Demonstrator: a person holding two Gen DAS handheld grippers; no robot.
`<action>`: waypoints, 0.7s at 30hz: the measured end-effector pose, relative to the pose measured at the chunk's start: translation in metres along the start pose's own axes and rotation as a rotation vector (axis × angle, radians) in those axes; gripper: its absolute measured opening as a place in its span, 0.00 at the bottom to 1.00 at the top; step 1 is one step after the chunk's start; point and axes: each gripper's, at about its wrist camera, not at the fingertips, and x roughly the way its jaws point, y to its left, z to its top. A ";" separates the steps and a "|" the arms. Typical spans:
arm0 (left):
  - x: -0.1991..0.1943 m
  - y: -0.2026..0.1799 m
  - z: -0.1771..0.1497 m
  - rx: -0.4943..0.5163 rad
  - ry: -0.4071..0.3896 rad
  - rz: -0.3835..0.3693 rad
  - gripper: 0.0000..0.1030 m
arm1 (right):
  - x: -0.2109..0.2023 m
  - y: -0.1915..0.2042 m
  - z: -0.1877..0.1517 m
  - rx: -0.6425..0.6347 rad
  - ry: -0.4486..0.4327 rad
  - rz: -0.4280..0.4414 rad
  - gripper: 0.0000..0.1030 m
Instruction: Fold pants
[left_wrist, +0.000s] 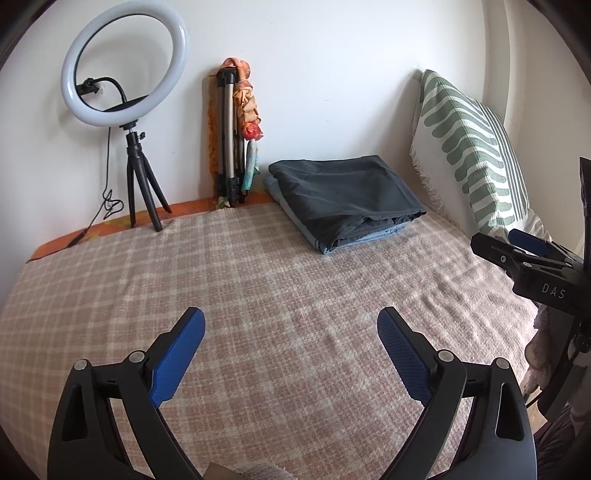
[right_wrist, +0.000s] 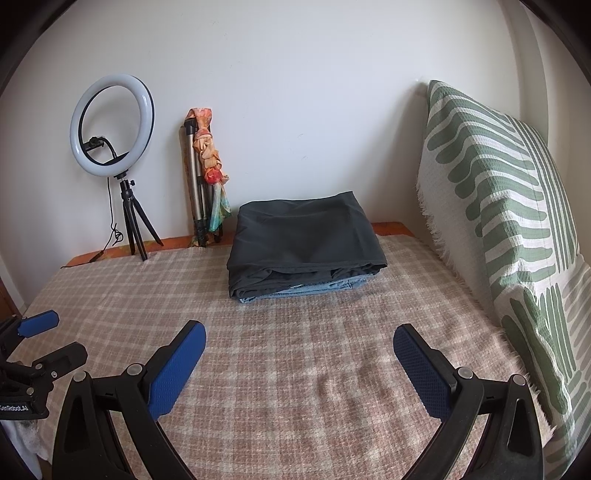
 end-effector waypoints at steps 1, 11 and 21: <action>0.000 0.000 0.000 -0.001 0.001 0.001 0.92 | 0.000 0.000 0.000 -0.001 0.000 0.000 1.00; 0.001 0.002 0.000 -0.020 0.003 0.020 0.95 | 0.000 0.000 -0.001 0.000 0.000 -0.001 1.00; 0.000 0.008 0.001 -0.054 0.009 0.038 0.96 | 0.003 0.005 0.000 -0.010 0.010 0.008 1.00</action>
